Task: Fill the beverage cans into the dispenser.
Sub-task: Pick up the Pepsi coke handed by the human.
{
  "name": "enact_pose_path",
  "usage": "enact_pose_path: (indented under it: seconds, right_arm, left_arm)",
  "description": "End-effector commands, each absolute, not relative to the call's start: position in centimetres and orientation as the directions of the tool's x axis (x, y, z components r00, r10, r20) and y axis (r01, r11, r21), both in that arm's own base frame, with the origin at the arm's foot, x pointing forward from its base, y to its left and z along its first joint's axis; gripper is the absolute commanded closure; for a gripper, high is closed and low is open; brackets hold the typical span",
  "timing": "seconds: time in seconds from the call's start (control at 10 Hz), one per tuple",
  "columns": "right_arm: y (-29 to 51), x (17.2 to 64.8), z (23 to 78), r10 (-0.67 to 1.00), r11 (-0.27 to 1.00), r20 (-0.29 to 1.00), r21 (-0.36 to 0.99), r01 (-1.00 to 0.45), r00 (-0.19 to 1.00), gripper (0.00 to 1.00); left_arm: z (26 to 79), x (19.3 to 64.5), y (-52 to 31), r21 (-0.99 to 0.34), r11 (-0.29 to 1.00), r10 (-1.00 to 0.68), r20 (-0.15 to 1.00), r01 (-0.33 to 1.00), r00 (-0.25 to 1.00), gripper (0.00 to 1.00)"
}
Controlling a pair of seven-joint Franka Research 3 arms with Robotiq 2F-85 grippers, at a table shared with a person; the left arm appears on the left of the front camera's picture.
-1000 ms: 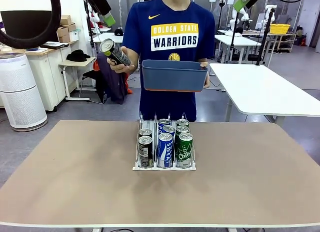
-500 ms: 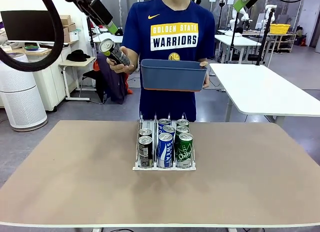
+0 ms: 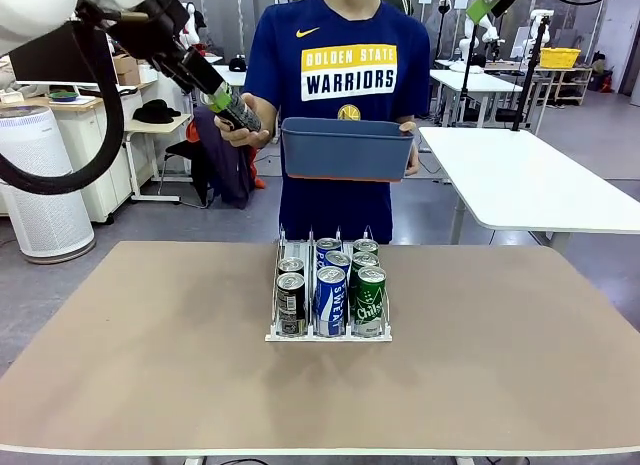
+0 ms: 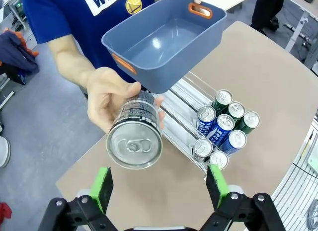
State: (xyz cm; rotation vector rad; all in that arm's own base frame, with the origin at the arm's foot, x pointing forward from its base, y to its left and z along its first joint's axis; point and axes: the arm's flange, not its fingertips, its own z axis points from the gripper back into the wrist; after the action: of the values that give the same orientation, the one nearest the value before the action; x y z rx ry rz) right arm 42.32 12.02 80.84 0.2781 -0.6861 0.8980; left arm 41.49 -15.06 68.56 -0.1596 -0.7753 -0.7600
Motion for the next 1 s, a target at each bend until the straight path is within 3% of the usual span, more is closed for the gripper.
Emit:
enact_pose_path:
  seconds: [0.0, 0.3, 0.9]
  right_arm:
    - [12.0, 42.3, 80.8, 0.624, 0.604, 0.653, -0.053, -0.795, 0.430, 0.00]
    - [12.0, 42.3, 80.8, 0.624, 0.604, 0.653, -0.053, -0.795, 0.430, 0.00]
    - [12.0, 42.3, 80.8, 0.624, 0.604, 0.653, -0.053, -0.795, 0.430, 0.00]
  left_arm:
    - [67.9, 41.3, -14.9, 0.124, 0.759, -0.519, 0.709, 0.640, 0.477, 0.00]
    - [68.6, 41.5, -15.1, 0.137, 0.728, -0.560, 0.684, 0.672, 0.467, 0.00]
    - [67.0, 43.9, -14.1, 0.100, 0.749, -0.488, 0.752, 0.656, 0.443, 0.00]
